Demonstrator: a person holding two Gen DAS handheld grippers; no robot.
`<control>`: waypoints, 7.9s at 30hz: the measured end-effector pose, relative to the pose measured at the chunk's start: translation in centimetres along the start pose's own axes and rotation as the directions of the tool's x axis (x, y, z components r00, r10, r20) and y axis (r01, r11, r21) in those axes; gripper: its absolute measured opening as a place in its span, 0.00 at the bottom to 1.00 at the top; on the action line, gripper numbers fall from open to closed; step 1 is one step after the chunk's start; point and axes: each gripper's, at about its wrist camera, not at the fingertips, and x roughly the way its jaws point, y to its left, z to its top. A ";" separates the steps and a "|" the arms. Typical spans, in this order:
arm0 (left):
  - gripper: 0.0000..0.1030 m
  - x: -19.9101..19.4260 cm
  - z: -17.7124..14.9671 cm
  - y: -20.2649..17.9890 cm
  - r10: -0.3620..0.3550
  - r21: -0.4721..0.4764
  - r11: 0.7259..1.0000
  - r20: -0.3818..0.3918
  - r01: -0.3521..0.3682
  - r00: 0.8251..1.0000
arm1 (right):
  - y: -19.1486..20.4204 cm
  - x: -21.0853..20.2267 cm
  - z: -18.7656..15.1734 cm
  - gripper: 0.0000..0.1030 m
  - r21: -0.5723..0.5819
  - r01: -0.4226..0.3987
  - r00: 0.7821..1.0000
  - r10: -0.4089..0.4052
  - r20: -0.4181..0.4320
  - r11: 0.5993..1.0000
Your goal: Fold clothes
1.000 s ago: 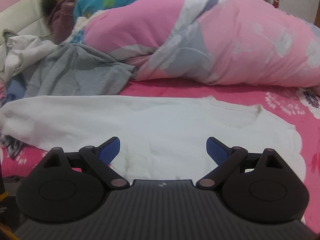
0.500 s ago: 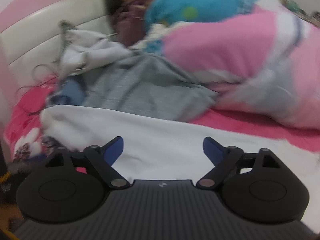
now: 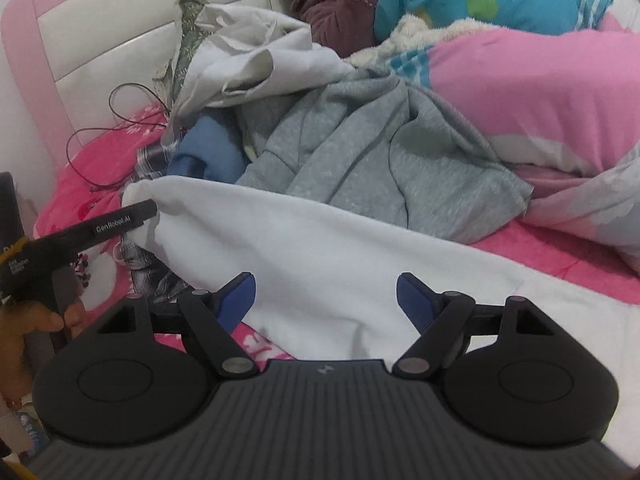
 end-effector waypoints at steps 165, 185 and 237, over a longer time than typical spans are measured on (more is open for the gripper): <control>0.40 -11.1 -23.7 -30.8 -0.035 0.687 0.687 -0.295 0.238 0.955 | -39.6 -20.6 -25.0 0.02 0.398 0.417 0.905 -0.413 -0.101 0.817; 0.40 -13.2 -21.0 -28.9 -0.170 0.631 0.687 -0.342 0.360 0.924 | -39.1 -17.8 -24.2 0.08 0.372 0.408 0.913 -0.376 -0.157 0.834; 0.33 -9.3 -19.5 -19.7 -0.231 0.363 0.839 -0.437 0.406 0.869 | -23.0 8.1 -6.1 0.06 0.168 0.126 0.991 -0.133 0.030 0.978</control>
